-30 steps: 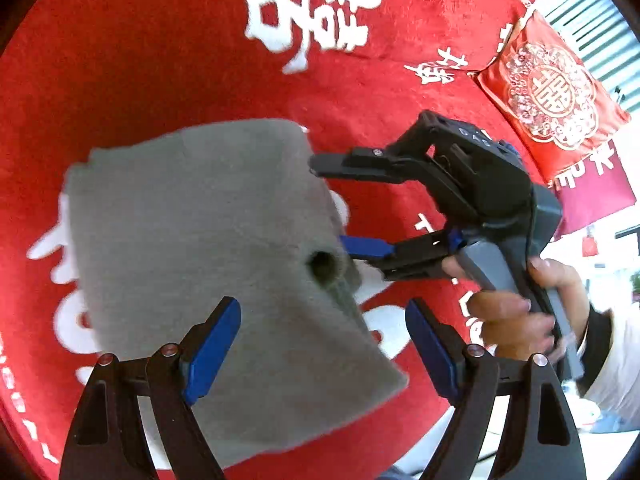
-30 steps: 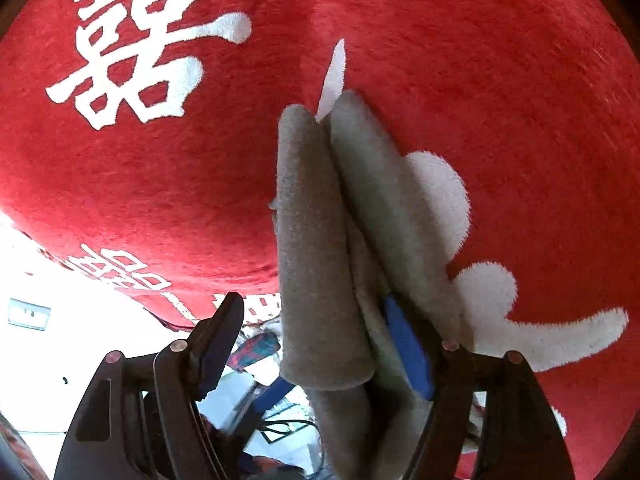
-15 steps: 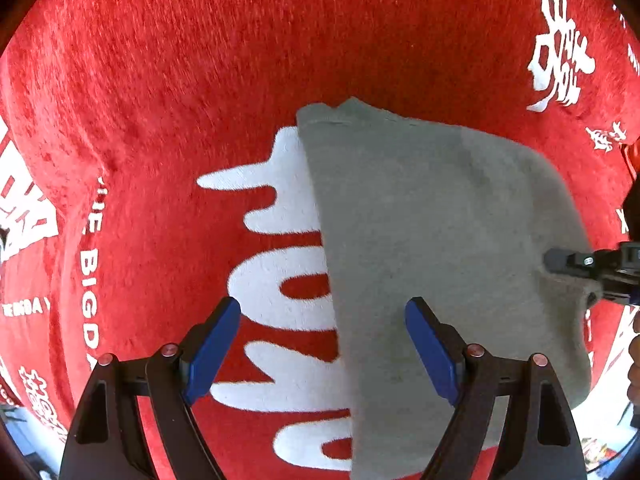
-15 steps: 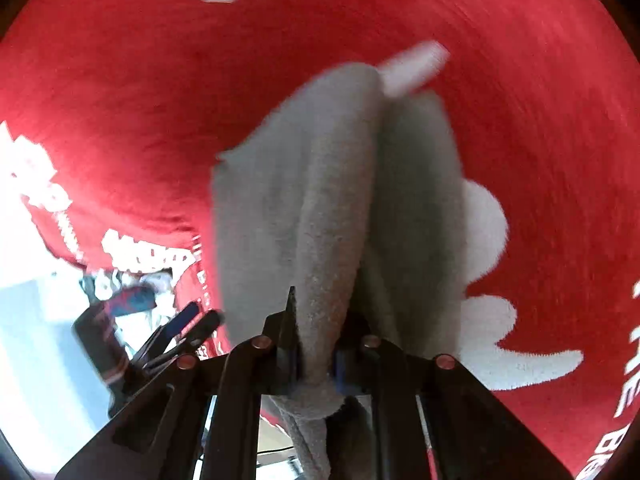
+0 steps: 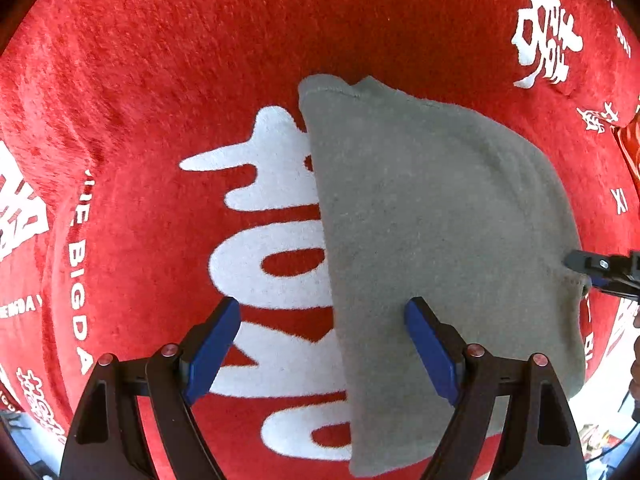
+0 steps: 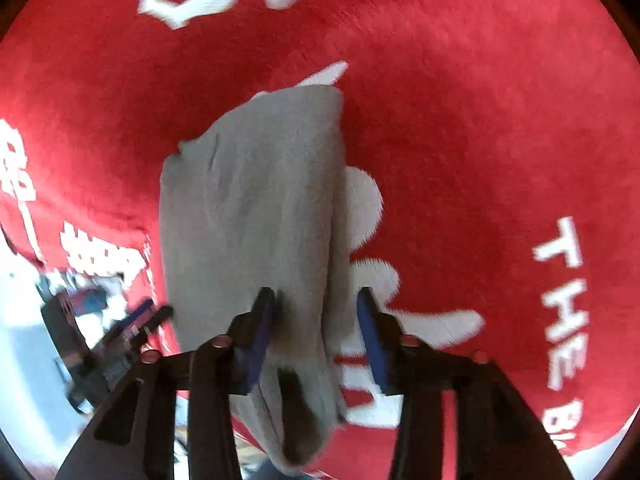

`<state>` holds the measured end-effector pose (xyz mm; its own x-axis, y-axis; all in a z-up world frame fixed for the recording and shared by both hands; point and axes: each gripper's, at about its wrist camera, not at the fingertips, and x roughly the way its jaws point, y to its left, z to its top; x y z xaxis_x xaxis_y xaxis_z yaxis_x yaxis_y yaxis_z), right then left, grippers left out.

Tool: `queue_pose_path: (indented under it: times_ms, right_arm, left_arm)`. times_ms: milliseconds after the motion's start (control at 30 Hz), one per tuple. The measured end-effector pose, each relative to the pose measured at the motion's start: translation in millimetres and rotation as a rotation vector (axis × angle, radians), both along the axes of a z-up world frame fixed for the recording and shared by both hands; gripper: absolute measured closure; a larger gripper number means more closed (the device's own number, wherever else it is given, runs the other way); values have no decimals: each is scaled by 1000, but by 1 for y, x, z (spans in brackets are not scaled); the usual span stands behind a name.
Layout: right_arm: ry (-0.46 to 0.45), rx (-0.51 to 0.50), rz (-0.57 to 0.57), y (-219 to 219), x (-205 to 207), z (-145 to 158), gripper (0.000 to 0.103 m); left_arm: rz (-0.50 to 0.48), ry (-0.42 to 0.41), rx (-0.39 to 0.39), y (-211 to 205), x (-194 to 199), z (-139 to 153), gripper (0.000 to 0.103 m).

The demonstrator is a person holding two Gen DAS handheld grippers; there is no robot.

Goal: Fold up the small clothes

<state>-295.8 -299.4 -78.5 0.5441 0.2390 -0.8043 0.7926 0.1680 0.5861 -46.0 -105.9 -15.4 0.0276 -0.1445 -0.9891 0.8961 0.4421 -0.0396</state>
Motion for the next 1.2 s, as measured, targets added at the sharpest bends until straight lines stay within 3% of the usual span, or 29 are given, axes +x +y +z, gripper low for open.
queue_pose_path:
  times_ms: [100,233,300,333,567,733,967,1200]
  right_arm:
    - [-85,13,76,19,-7,21,54]
    - [-86,61,165,43,-2,20,54]
    - [-60,50,198,52,1,16,72]
    - [-43,38,215,57,2,14,97]
    - [80,-5,231,69,10,-18,96]
    - [150,-90,276,85,21,-7,96]
    - [185,-48,97,77,-8,3,92]
    - [210,-158,-6,60,-23,45,85]
  left_arm:
    - [8,24,0,8,1,5,18]
    - [5,26,25,18,-6,1,18]
    - [9,27,38,26,-12,-7,18]
    - [8,25,40,29,-14,-9,18]
    - [1,31,47,43,-25,-24,17]
    - [-10,35,36,44,-25,-25,18]
    - [-18,30,26,47,-23,-19,18]
    - [-29,13,1,47,-20,0,18]
